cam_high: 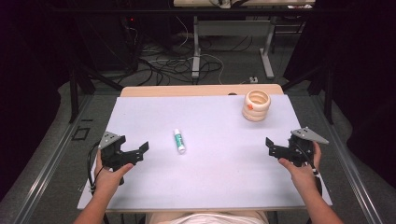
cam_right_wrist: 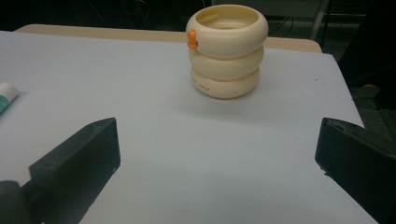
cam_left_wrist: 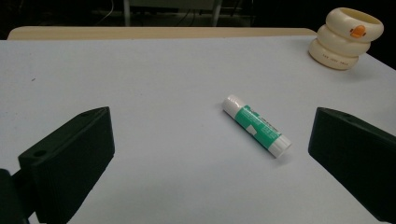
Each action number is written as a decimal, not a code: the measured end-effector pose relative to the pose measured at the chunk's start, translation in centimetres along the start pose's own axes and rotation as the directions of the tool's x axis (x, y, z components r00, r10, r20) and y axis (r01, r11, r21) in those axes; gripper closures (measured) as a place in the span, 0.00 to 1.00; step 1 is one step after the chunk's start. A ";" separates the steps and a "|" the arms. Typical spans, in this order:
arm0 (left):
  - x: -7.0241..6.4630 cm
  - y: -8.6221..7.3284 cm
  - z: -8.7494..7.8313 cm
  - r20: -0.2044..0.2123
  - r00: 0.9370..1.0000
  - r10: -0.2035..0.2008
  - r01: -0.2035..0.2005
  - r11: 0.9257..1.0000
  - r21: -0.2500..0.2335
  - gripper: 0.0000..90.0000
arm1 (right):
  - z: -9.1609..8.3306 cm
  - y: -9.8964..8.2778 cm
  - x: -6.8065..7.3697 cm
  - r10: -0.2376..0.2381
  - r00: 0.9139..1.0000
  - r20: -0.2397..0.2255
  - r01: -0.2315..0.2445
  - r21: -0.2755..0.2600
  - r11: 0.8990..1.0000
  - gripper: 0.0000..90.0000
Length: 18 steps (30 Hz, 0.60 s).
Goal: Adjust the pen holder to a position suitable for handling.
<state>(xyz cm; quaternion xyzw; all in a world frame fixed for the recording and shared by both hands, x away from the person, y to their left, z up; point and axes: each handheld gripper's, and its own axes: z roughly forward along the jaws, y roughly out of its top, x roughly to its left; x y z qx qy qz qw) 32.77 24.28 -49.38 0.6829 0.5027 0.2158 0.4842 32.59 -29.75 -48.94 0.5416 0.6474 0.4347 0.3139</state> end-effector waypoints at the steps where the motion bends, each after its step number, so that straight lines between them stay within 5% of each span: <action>1: 0.0 0.0 0.0 0.000 1.000 0.000 0.000 1.000 0.000 0.00 | 0.0 0.0 -0.1 -0.001 1.000 -0.005 0.001 0.016 1.000 0.00; 11: 0.3 0.0 -0.1 -0.006 1.000 -0.027 0.027 1.000 0.006 0.00 | 1.0 0.4 -0.2 0.001 1.000 -0.010 -0.001 0.022 1.000 0.10; 18: 0.6 -0.1 -0.4 -0.007 0.999 -0.052 0.052 0.999 0.004 0.00 | 1.4 1.4 -0.1 0.049 0.998 -0.047 -0.047 0.053 0.997 0.17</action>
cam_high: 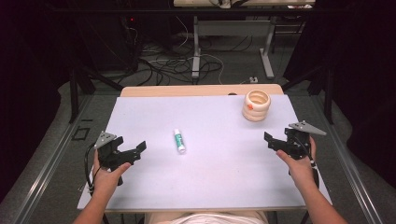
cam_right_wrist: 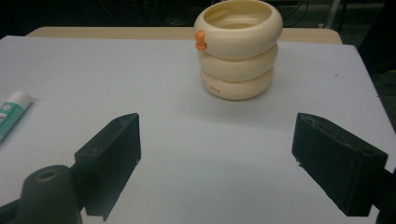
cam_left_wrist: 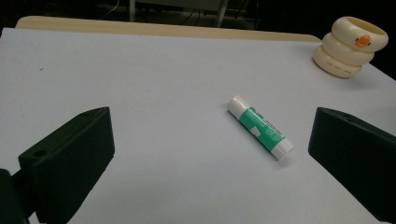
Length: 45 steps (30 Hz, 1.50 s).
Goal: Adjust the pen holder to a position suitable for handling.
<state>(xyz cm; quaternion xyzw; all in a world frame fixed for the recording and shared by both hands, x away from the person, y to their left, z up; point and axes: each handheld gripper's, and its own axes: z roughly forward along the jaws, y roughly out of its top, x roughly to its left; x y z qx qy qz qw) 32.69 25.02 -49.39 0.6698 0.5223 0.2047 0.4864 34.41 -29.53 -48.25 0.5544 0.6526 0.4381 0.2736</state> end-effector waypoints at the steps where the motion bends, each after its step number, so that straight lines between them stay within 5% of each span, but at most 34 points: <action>1: 0.0 0.0 0.0 0.000 1.000 0.000 0.000 1.000 -0.002 0.00 | 0.0 0.1 0.1 0.008 1.000 -0.010 -0.008 0.007 1.000 0.17; 16: 0.0 0.1 -0.4 -0.007 1.000 -0.002 0.002 1.000 -0.010 0.00 | 1.9 3.0 0.2 0.042 0.999 -0.022 -0.040 0.087 0.995 0.17; 30: -0.1 0.0 -0.5 -0.012 1.000 0.001 -0.002 1.000 -0.016 0.00 | 3.4 6.5 -0.2 0.085 0.996 -0.006 -0.084 0.096 0.992 0.18; 38: 0.0 0.0 -0.4 -0.011 1.000 0.000 0.000 1.000 -0.017 0.00 | 4.9 9.1 -0.6 0.157 0.986 0.051 -0.162 0.128 0.978 0.23; 45: 0.0 0.0 -0.4 -0.010 1.000 0.000 0.000 1.000 -0.017 0.00 | 6.1 10.5 -0.4 0.163 0.984 0.069 -0.172 0.157 0.973 0.23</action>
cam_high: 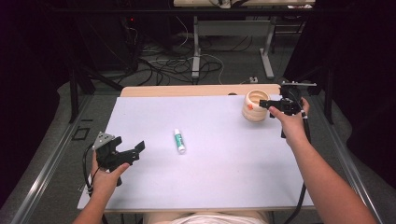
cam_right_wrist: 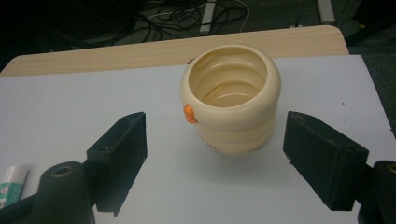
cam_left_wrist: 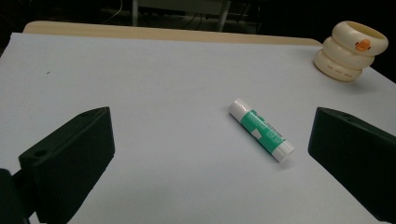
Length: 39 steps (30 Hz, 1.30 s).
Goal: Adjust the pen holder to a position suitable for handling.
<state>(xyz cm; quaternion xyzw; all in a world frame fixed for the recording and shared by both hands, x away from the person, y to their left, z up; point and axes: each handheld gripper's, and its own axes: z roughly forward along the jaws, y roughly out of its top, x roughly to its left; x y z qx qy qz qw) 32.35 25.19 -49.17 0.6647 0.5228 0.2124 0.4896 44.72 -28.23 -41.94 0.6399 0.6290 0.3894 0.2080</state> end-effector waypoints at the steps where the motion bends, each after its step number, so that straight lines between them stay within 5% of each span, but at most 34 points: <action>1: 0.0 0.0 0.0 0.000 1.000 0.000 0.000 1.000 0.000 0.00 | 0.0 0.0 0.0 0.000 1.000 0.000 0.000 0.000 1.000 0.23; 26: 0.0 -0.1 0.2 -0.001 1.000 0.004 -0.004 1.000 0.010 0.01 | 4.6 1.6 -1.4 0.103 0.994 0.048 -0.103 -0.010 0.995 0.16; 28: 0.0 -0.1 0.2 -0.001 1.000 0.004 -0.004 1.000 0.014 0.02 | 5.0 1.6 -1.8 0.143 0.989 0.044 -0.143 -0.007 0.990 0.17; 37: 0.0 -0.2 0.2 -0.002 1.000 0.004 -0.004 1.000 0.018 0.02 | 5.9 1.7 -2.8 0.173 0.983 0.060 -0.175 0.027 0.984 0.22; 39: -0.1 -0.2 0.2 -0.002 1.000 0.003 -0.003 1.000 0.016 0.02 | 6.3 1.7 -3.0 0.193 0.980 0.055 -0.193 -0.003 0.981 0.25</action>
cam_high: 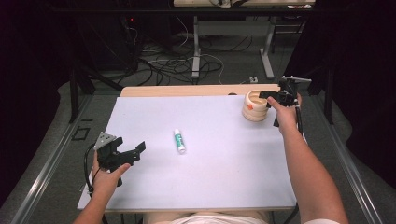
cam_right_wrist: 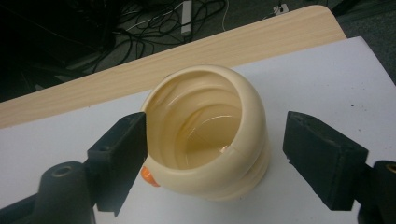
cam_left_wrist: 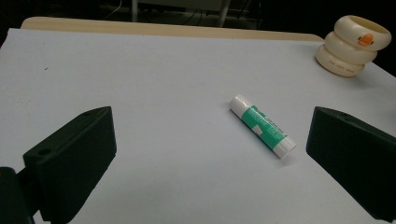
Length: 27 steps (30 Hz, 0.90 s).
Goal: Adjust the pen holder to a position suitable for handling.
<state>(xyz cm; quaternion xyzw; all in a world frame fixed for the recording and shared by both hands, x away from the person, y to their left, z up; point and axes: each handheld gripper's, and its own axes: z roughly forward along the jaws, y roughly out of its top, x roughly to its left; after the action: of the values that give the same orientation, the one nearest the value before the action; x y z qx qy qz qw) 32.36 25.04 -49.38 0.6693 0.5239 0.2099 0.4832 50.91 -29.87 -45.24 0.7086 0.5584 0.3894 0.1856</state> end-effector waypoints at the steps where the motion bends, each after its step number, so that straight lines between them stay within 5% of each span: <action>1: 0.0 0.0 0.0 0.000 1.000 -0.001 0.001 1.000 -0.001 0.02 | 0.1 0.0 -0.2 -0.003 1.000 -0.001 0.003 0.007 1.000 0.26; 9: 0.1 -0.1 0.1 -0.003 1.000 -0.002 0.002 1.000 -0.001 0.02 | 1.0 0.2 -0.7 0.071 0.997 0.013 -0.071 -0.024 0.997 0.36; 23: 0.2 -0.1 0.1 -0.006 1.000 -0.004 0.004 1.000 0.003 0.02 | 2.3 -0.1 -1.3 0.071 0.995 0.071 -0.069 -0.021 0.997 0.49; 24: 0.2 -0.1 0.1 -0.006 1.000 -0.003 0.004 1.000 0.004 0.02 | 2.5 -0.2 -1.4 0.076 0.995 0.060 -0.073 -0.049 0.996 0.50; 27: 0.2 -0.1 0.0 -0.006 1.000 -0.005 0.005 1.000 0.003 0.02 | 2.6 -0.3 -1.4 0.104 0.992 0.077 -0.103 -0.015 0.995 0.54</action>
<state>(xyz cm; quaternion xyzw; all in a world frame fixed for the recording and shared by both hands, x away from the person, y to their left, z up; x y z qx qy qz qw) 32.43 25.23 -49.56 0.6682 0.5272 0.2099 0.4811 52.65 -30.69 -47.57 0.7501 0.5111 0.3738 0.1905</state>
